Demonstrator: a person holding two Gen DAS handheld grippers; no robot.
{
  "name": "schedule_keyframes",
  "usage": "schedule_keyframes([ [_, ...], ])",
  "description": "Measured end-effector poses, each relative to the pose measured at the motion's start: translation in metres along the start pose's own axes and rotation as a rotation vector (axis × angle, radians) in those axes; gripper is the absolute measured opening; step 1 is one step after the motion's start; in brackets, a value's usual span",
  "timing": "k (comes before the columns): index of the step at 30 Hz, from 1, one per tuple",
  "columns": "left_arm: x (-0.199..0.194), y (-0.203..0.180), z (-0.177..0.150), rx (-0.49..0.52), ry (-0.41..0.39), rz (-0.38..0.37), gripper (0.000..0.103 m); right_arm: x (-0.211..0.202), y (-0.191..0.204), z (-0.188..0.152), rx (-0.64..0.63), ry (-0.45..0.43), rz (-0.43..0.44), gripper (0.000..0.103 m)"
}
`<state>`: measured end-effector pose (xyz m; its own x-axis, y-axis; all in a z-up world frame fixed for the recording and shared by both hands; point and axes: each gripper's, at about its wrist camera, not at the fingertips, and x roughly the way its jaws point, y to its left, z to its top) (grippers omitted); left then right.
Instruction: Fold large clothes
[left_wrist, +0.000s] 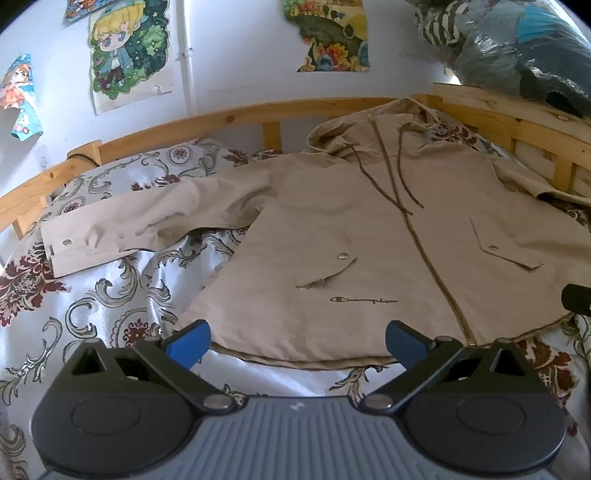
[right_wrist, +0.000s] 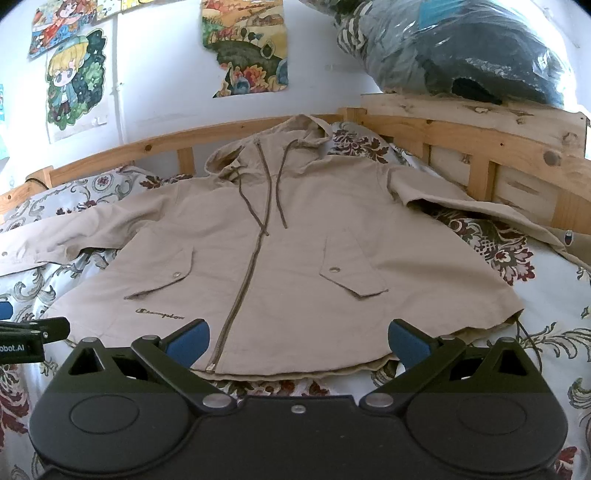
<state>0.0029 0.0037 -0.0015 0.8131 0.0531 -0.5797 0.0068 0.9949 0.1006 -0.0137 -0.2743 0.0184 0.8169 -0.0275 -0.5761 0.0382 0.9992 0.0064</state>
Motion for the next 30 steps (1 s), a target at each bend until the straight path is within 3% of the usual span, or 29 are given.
schedule_keyframes([
  [30,0.0013,0.0006,-0.0008,0.002,0.002,0.013,0.102,-0.0024,-0.0042,0.0010,0.019,0.006,-0.003,0.102],
])
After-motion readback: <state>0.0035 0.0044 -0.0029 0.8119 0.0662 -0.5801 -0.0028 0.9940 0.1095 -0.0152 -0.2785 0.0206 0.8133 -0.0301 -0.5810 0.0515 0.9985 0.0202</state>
